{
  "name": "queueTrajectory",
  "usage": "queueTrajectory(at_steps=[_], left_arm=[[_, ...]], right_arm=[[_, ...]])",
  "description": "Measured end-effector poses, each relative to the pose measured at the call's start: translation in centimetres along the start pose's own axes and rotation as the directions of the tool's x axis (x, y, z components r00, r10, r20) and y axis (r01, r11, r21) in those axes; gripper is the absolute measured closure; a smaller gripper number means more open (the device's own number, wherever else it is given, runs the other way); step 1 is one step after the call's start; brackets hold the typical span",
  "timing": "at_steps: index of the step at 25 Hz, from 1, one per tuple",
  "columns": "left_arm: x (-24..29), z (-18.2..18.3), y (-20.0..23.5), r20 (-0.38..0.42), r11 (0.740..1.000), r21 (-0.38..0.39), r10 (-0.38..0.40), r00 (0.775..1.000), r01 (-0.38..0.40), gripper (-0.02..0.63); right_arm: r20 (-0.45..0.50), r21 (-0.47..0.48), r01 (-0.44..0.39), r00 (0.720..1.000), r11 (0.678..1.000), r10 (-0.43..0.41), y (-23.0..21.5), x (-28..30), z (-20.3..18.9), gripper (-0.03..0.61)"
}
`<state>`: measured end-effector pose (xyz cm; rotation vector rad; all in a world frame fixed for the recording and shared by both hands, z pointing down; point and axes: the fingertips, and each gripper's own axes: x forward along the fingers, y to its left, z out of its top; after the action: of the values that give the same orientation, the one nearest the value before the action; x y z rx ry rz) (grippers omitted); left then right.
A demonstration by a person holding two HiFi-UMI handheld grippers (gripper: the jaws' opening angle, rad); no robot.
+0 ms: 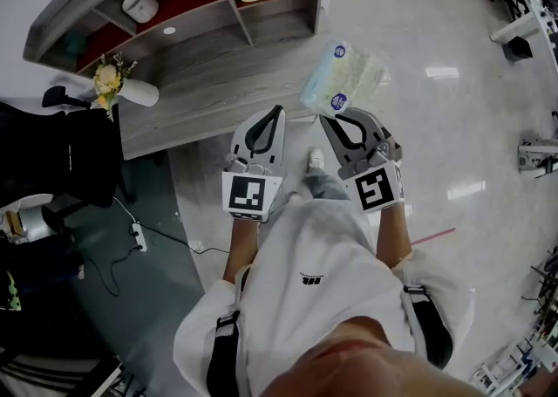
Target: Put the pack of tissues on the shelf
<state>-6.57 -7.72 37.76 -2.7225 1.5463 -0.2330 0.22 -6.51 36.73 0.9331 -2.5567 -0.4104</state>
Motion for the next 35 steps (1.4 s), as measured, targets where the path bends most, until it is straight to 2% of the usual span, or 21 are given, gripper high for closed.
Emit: queueTrajectory(at_steps=[11,20,35], left_arm=[[6.9,0.4,2.3,-0.041,0.996,-0.027,0.087,0.995,-0.088,0.589],[9.9,-0.5,4.4,-0.081,0.99,-0.024,0.139,0.987,-0.142,0.588],[14.1,-2.8,8.9,-0.121,0.993,-0.05,0.104,0.987,-0.111,0.588]], right_arm=[[0.031,-0.028,-0.124,0.992,0.992,0.125,-5.9,4.0,-2.0,0.552],[0.037,-0.077,-0.242,0.969,0.967,0.245,-7.7,7.4,-3.2,0.552],[-0.009,-0.09,-0.305,0.952,0.948,0.306,-9.2,14.1,-4.8,0.552]])
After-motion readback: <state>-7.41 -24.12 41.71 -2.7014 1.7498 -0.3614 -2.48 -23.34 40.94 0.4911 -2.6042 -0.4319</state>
